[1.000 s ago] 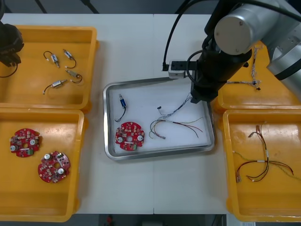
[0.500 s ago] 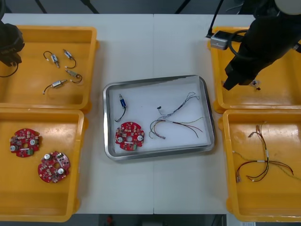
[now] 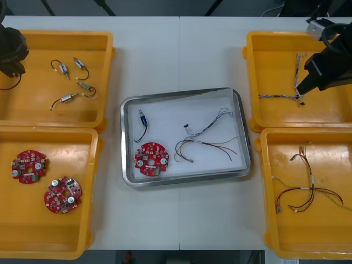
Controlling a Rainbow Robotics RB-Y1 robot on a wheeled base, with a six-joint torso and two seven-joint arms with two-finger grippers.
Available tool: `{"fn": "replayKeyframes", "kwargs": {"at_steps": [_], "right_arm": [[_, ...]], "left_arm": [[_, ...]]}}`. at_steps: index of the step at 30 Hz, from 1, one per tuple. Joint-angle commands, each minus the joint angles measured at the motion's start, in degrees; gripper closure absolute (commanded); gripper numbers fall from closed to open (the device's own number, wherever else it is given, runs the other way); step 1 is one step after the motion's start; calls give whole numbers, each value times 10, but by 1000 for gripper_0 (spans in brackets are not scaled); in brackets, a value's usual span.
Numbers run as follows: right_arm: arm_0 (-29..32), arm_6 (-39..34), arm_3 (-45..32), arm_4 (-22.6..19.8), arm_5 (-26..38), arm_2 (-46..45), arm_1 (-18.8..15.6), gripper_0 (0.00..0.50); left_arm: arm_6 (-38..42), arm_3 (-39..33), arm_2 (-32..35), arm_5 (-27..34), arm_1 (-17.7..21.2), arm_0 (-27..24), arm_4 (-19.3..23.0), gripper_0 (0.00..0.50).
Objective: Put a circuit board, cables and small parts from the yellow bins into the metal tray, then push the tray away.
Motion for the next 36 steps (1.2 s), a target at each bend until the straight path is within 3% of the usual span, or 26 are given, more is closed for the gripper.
{"fn": "replayKeyframes", "kwargs": {"at_steps": [1,8,24,36], "right_arm": [[42,-57,-55,13,4,-54,-42,0],[113,-122,-110,27,4,-100,-58,0],[292,-152,-218,38,-4,-205,-63,0],[330,-217,-239,40,-19,-211,-55,0]], "left_arm": [[-30,-12,9,-2,30,-26,3,500],[-30,-12,9,-2,30,-26,3,500],[-30,-12,9,-2,30,-26,3,500],[-18,-29,12,-5,7,-16,-13,500]]}}
